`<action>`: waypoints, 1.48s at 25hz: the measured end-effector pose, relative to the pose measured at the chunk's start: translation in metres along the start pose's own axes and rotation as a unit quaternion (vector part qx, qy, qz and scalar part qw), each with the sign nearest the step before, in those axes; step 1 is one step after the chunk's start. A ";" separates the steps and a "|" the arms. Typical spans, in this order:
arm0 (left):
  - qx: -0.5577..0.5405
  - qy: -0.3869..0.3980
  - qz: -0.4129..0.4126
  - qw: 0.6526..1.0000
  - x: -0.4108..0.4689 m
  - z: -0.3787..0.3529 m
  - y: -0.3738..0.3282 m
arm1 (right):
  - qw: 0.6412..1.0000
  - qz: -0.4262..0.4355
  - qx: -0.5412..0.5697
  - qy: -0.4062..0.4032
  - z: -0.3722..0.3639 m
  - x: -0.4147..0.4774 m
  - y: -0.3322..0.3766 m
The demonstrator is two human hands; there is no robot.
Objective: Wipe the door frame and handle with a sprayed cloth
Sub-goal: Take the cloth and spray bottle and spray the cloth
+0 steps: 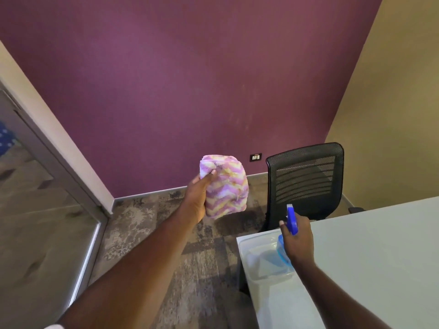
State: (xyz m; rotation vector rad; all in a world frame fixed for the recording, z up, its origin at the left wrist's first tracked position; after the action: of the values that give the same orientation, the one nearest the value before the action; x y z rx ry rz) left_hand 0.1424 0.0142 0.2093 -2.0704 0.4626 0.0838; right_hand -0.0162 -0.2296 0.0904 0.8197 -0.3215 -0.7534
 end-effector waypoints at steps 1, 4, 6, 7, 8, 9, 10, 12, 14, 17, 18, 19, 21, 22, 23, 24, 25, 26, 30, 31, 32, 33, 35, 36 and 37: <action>-0.003 0.006 -0.008 1.000 -0.003 -0.006 -0.013 | 0.999 0.031 -0.006 -0.010 0.008 -0.001 0.010; -0.005 0.022 -0.041 0.999 -0.016 -0.026 -0.060 | 0.991 0.133 -0.004 -0.030 0.036 -0.006 0.050; -0.006 0.043 -0.065 0.997 -0.023 -0.041 -0.090 | 0.980 0.197 -0.003 -0.025 0.052 -0.012 0.083; -0.006 0.052 -0.077 0.996 -0.027 -0.048 -0.104 | 0.975 0.222 -0.002 -0.019 0.060 -0.015 0.100; -0.004 0.062 -0.090 0.994 -0.032 -0.056 -0.119 | 0.969 0.245 0.002 -0.017 0.070 -0.020 0.120; -0.001 0.075 -0.103 0.992 -0.036 -0.063 -0.134 | 0.964 0.266 0.011 -0.018 0.081 -0.025 0.141; -0.001 0.085 -0.117 0.989 -0.041 -0.071 -0.149 | 0.957 0.287 0.031 -0.021 0.092 -0.031 0.162; -0.005 0.100 -0.145 0.984 -0.050 -0.083 -0.177 | 0.938 0.334 0.085 -0.037 0.116 -0.046 0.203; -0.004 0.118 -0.173 0.978 -0.058 -0.092 -0.204 | 0.917 0.370 0.141 -0.057 0.138 -0.061 0.243; -0.003 0.136 -0.202 0.970 -0.070 -0.102 -0.241 | 0.891 0.396 0.207 -0.081 0.165 -0.086 0.298; -0.006 0.139 -0.210 0.968 -0.075 -0.105 -0.254 | 0.886 0.407 0.204 -0.088 0.172 -0.094 0.316; -0.008 0.141 -0.217 0.966 -0.080 -0.107 -0.266 | 0.883 0.417 0.193 -0.090 0.179 -0.102 0.333; -0.008 0.147 -0.228 0.962 -0.089 -0.110 -0.286 | 0.882 0.433 0.163 -0.090 0.189 -0.114 0.363; -0.009 0.154 -0.230 0.961 -0.093 -0.113 -0.294 | 0.887 0.431 0.140 -0.091 0.193 -0.118 0.376; -0.011 0.160 -0.230 0.960 -0.096 -0.115 -0.299 | 0.894 0.425 0.111 -0.090 0.197 -0.121 0.388; -0.013 0.167 -0.230 0.959 -0.099 -0.116 -0.304 | 0.901 0.417 0.084 -0.088 0.200 -0.124 0.400; -0.013 0.174 -0.230 0.958 -0.102 -0.118 -0.308 | 0.906 0.409 0.065 -0.085 0.202 -0.127 0.410; -0.013 0.179 -0.231 0.956 -0.104 -0.119 -0.311 | 0.909 0.404 0.052 -0.085 0.204 -0.129 0.419; -0.004 0.198 -0.240 0.950 -0.109 -0.120 -0.320 | 0.911 0.398 0.041 -0.099 0.213 -0.133 0.440; -0.004 0.201 -0.244 0.949 -0.109 -0.119 -0.321 | 0.912 0.395 0.044 -0.103 0.215 -0.132 0.441; -0.005 0.203 -0.247 0.948 -0.109 -0.118 -0.323 | 0.913 0.392 0.047 -0.105 0.217 -0.132 0.442; -0.004 0.205 -0.250 0.946 -0.109 -0.116 -0.325 | 0.914 0.388 0.051 -0.105 0.219 -0.131 0.443; 0.000 0.205 -0.254 0.945 -0.110 -0.113 -0.329 | 0.913 0.392 0.054 -0.101 0.223 -0.131 0.445; -0.001 0.202 -0.256 0.945 -0.110 -0.112 -0.331 | 0.909 0.401 0.052 -0.101 0.224 -0.132 0.447; -0.002 0.199 -0.257 0.946 -0.111 -0.111 -0.332 | 0.904 0.412 0.048 -0.103 0.224 -0.134 0.448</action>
State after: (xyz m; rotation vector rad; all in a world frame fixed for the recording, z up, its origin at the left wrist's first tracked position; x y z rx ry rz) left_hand 0.1442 0.1026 0.5657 -2.1494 0.1447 -0.6544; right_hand -0.0146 -0.0546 0.5789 0.6093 -0.8363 -0.0209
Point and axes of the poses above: each hand's wrist, its own x-axis towards the middle knuckle, its own z-axis out of the back of the hand, y = z × x, the point moved 3 cm from there along x, towards the middle knuckle, and after that the axes turned 13 degrees about -x, right-handed, at the moved point
